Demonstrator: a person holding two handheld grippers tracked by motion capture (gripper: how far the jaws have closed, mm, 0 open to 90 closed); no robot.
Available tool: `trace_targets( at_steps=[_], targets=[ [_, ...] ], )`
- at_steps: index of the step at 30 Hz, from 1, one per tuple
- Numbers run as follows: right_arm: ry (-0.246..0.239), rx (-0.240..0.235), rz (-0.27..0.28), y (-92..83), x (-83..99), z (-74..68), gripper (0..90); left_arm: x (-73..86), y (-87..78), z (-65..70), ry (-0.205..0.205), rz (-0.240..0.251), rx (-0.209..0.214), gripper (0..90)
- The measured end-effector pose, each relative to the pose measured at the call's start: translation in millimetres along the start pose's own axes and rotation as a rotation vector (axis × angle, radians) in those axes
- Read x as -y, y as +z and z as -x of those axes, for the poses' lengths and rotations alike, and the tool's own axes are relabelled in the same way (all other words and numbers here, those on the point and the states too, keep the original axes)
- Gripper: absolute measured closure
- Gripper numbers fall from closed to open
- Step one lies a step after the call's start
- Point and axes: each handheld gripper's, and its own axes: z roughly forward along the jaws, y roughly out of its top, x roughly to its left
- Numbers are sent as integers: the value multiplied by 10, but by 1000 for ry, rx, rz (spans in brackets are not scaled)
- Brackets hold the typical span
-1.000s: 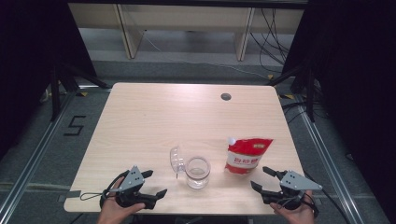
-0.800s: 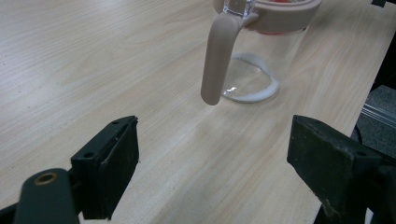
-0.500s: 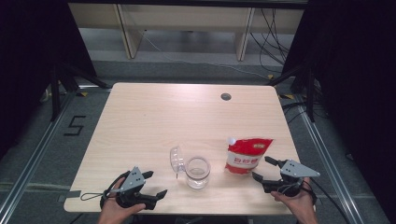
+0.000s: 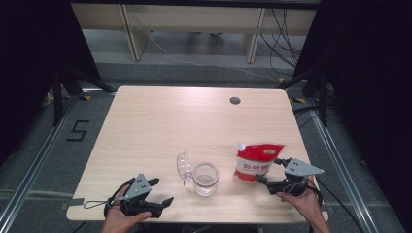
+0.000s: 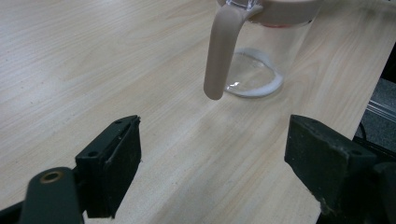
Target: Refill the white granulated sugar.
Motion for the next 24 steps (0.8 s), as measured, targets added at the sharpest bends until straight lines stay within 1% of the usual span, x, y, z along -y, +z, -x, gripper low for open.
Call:
trace_targets(
  at_steps=[1, 3, 4, 5, 6, 7, 8, 9, 10, 11, 13, 14, 15, 16, 18, 19, 20, 21, 22, 23, 24],
  targets=[
    [20, 0, -1, 16, -2, -17, 181, 1, 0, 0, -2, 0, -2, 183],
    [8, -5, -3, 43, -14, -8, 184, 2, 2, -1, -4, 0, -3, 183],
    [12, 4, 16, 68, -15, -11, 186, 1, 1, -5, 4, -3, -4, 183],
    [2, -14, 2, 67, -20, -2, 199, 2, 1, -1, -2, -3, -4, 183],
    [4, -16, 12, 80, -25, 0, 218, 1, 2, 3, -3, -1, -1, 185],
    [-15, -23, 18, 90, -29, 11, 236, 0, 0, 2, 0, -1, -1, 185],
    [-16, -23, 22, 93, -29, 5, 256, -2, -1, -2, 6, 0, 0, 186],
    [-17, -30, 23, 94, -31, 4, 264, -2, -4, 0, 3, -1, -2, 188],
    [-27, -39, 23, 101, -32, 10, 265, -3, -7, 1, 3, -2, -4, 192],
    [-26, -39, 22, 101, -33, 6, 267, -2, -8, 0, 3, -2, -5, 192],
    [-11, -17, 21, 88, -34, -10, 279, -1, -7, 1, 2, -1, -5, 195],
    [-1, -1, 30, 90, -33, -24, 291, -1, -7, 3, 3, 1, -6, 197],
    [1, 0, 13, 72, -40, -26, 302, -3, -6, -2, 15, 5, -4, 198],
    [17, 3, 18, 74, -39, -53, 318, -5, -6, -9, 27, 3, -4, 201],
    [20, 27, 15, 56, -44, -97, 344, -4, -4, -10, 25, 3, -1, 203],
    [39, 33, -6, 38, -47, -128, 353, -3, -3, -12, 26, 3, 1, 204],
    [51, 36, -8, 35, -54, -159, 362, -2, -7, -10, 26, 1, -5, 206],
    [60, 68, -9, 24, -57, -192, 367, -1, -7, -6, 23, 2, -4, 206],
    [66, 76, -7, 21, -60, -213, 373, 1, -4, 0, 15, 10, -3, 207],
    [77, 85, -14, 19, -62, -236, 377, 1, -5, -3, 16, 12, -1, 208],
    [57, 110, -2, 23, -67, -246, 381, -1, -14, -14, 28, 1, -5, 208]
  ],
)
